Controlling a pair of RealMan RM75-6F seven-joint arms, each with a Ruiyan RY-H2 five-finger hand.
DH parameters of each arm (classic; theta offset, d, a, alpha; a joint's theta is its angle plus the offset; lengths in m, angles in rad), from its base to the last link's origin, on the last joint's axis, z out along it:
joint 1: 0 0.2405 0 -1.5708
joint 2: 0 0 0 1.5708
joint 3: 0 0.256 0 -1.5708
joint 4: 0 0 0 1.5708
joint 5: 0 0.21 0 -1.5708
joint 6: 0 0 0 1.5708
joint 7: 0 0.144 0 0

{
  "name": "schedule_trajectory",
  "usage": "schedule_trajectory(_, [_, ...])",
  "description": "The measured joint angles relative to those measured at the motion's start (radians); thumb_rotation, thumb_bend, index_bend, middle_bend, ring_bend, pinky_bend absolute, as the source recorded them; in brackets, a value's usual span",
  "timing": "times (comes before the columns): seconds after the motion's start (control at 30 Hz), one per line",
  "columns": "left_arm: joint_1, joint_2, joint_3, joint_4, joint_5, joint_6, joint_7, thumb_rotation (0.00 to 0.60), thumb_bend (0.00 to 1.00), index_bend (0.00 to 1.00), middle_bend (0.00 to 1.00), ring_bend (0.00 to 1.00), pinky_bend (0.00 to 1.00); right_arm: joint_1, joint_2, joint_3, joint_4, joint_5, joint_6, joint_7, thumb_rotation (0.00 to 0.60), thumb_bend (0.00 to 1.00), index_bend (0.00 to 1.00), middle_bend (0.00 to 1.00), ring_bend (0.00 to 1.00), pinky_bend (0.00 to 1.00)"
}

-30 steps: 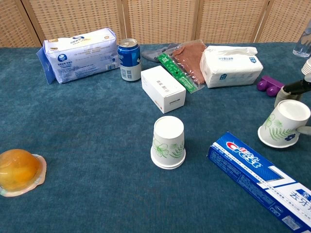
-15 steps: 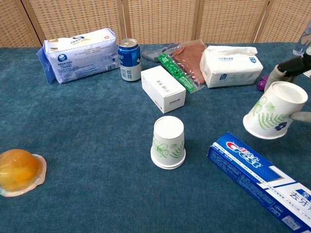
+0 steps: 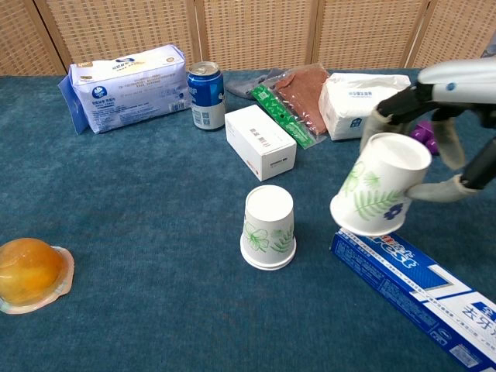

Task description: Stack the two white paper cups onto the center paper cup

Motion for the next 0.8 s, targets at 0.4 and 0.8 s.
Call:
schedule_trajectory(0.4, [0.011,0.003,-0.002,0.008,0.000,0.008,-0.015,0.600,0.38,0.00,0.00,0.00,0.09,0.124,-0.075,0.034,0.009,0.143,-0.018,-0.095,0.600,0.35,0.33,0.44,0.30,0.59])
schedule_trajectory(0.8, [0.014,-0.002,-0.005,0.017,0.000,0.009,-0.024,0.600,0.38,0.00,0.00,0.00,0.09,0.187,-0.085,0.042,0.004,0.211,0.000,-0.105,0.600,0.35,0.33,0.44,0.30,0.59])
